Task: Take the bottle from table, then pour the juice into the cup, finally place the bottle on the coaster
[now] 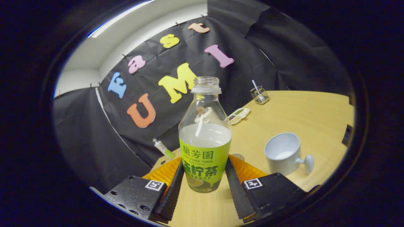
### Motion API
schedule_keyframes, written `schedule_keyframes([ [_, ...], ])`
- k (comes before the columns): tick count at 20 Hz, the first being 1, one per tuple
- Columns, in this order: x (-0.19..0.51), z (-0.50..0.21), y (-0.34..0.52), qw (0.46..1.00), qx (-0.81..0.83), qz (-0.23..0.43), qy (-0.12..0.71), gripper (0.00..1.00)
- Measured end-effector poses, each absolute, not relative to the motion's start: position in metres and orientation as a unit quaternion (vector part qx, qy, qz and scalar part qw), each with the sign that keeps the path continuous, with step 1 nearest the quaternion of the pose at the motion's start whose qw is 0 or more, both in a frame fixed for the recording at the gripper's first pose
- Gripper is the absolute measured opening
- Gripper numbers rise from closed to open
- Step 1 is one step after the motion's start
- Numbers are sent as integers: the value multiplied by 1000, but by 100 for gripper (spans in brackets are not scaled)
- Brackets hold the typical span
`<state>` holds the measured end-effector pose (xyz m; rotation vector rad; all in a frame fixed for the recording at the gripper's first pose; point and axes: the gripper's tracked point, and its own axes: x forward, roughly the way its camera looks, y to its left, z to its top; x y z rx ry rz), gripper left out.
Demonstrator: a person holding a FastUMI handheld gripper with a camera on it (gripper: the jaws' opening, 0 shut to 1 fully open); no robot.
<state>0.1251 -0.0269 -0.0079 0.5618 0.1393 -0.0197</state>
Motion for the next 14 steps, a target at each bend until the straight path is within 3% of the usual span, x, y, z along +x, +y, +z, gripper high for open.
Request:
schedule_keyframes([
  [4,121,-14,-38,981,166,-58,85,77],
  [8,130,3,-40,988,117,-63,73,77],
  [14,182,18,-47,990,29,-109,82,78],
])
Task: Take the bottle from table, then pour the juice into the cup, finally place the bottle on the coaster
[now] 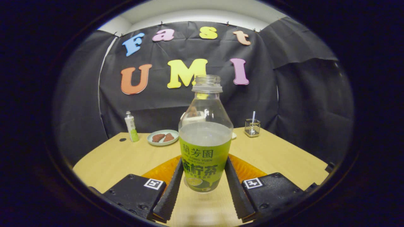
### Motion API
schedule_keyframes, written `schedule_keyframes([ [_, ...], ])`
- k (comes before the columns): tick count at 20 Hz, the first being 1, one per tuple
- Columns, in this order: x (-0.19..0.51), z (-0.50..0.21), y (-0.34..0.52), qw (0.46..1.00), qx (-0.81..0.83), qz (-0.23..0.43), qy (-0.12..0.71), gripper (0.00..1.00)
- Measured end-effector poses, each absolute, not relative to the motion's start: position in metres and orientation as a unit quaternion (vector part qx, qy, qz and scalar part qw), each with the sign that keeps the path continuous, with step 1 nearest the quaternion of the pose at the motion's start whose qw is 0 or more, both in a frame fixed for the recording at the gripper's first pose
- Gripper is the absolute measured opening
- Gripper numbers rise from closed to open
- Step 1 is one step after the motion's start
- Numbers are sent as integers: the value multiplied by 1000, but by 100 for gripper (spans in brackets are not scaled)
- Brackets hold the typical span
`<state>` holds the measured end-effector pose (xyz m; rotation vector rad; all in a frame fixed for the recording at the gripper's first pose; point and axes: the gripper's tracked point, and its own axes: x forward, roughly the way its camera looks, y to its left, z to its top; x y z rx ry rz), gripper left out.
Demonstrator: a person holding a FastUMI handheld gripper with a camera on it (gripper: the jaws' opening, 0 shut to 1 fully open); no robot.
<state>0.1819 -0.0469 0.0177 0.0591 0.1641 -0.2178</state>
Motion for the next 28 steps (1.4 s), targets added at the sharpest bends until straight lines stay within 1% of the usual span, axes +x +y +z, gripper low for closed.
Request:
schedule_keyframes([
  [4,218,15,-37,990,-23,-94,98,78],
  [13,256,-16,-47,991,2,-77,110,79],
  [17,266,-32,-44,991,15,-51,122,80],
  [23,273,-50,-55,988,16,-60,141,80],
  [28,273,-49,-55,988,1,-56,143,83],
])
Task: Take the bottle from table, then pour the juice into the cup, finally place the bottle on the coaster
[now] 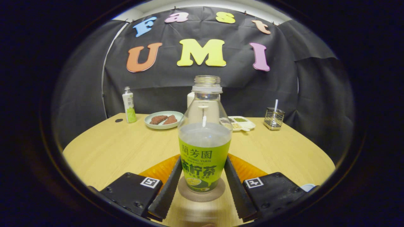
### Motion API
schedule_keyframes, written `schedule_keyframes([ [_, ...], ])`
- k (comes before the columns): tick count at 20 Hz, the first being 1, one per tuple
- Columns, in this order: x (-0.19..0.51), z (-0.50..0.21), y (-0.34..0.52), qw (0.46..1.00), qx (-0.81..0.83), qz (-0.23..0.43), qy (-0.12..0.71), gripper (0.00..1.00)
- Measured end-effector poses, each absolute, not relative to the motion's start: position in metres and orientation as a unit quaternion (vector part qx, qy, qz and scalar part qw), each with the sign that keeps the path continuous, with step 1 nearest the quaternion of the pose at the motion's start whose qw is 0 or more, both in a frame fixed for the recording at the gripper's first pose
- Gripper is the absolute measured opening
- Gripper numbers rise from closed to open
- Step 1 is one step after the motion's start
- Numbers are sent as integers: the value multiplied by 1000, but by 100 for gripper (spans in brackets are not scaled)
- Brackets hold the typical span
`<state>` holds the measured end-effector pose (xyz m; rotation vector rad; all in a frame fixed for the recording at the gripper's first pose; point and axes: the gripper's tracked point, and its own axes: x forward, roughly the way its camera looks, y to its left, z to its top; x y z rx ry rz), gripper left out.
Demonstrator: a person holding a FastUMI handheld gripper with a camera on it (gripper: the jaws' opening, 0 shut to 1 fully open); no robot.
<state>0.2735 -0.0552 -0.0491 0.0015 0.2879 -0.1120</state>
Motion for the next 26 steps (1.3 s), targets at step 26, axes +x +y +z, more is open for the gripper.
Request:
schedule_keyframes([
  [26,95,41,-19,998,-28,-32,38,100],
])
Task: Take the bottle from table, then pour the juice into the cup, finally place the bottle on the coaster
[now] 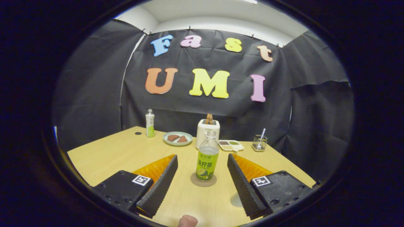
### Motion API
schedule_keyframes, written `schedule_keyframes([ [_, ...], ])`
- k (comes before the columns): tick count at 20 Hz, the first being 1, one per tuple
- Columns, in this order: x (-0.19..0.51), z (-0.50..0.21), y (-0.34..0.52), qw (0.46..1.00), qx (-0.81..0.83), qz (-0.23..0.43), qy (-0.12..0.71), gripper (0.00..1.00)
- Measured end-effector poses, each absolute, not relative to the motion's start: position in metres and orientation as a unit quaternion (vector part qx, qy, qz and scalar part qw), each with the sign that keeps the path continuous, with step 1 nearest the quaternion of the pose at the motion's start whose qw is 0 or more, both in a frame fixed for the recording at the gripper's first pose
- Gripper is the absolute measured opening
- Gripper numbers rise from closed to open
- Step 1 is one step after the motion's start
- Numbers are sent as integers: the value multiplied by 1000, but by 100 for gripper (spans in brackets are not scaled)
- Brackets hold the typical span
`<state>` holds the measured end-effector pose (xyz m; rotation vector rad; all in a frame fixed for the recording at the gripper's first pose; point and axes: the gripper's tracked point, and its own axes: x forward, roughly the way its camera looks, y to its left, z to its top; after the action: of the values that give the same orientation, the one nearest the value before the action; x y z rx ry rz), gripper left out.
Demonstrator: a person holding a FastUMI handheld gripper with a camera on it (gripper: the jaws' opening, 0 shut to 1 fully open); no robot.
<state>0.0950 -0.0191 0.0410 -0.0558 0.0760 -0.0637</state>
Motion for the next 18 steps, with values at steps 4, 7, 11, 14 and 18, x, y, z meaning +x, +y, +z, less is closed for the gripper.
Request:
schedule_keyframes([
  [4,61,50,-16,999,-22,-31,27,100],
  [7,44,57,-5,1000,-9,-13,8,100],
  [11,28,59,8,1000,-3,4,-12,100],
  [14,19,55,9,1000,-2,3,-15,100],
  [18,13,54,9,1000,-7,-8,-16,100],
])
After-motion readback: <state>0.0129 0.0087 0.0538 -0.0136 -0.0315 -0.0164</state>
